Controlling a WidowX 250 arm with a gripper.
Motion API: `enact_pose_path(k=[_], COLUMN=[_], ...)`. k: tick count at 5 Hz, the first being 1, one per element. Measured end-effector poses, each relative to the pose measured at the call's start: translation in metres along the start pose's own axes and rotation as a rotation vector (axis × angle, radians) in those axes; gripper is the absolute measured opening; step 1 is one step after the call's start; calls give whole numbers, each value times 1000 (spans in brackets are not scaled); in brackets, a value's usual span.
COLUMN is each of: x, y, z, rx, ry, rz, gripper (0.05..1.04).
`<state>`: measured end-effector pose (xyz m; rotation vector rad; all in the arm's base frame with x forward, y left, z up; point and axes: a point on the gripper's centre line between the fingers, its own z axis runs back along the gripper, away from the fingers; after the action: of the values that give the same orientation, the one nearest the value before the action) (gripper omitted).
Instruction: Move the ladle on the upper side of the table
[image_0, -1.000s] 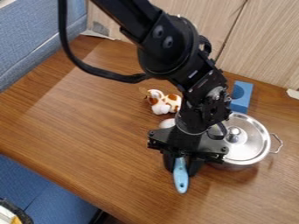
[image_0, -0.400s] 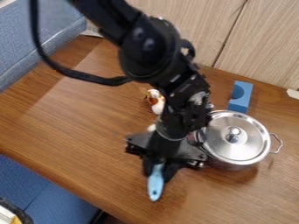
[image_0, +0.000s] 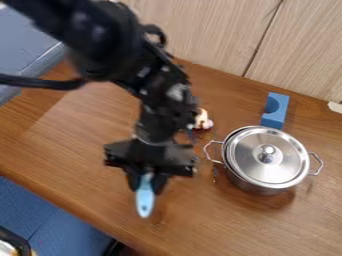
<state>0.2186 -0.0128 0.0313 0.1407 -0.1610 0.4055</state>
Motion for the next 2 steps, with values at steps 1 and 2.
enact_pose_path(k=[1,2], x=[16,46], y=[5,-3], z=[11,30], rx=[-46,-102], ry=[-15,-58], rz=[36,77], gripper=[326,326])
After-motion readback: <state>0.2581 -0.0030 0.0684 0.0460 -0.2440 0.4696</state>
